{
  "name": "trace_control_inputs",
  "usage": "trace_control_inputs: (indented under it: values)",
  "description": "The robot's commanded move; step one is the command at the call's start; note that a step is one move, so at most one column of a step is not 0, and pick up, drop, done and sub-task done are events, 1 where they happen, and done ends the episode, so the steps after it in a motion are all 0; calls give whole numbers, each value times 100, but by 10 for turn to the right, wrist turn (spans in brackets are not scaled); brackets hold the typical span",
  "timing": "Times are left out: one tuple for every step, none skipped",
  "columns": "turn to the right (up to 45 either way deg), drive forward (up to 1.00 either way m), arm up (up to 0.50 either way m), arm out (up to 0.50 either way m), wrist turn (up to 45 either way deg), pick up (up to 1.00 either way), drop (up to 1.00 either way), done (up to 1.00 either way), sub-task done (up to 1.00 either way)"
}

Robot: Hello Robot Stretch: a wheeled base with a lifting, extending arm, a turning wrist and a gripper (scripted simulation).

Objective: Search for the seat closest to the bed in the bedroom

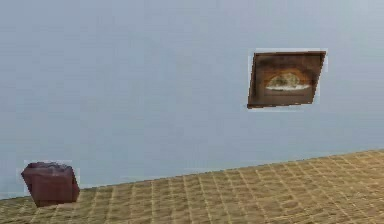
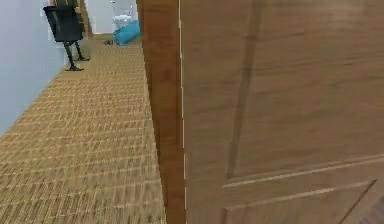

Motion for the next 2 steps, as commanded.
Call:
trace_control_inputs:
  values:
    - [360,0,0,0,0,0,0,0,0]
    - [0,35,0,0,0,0,0,0,0]
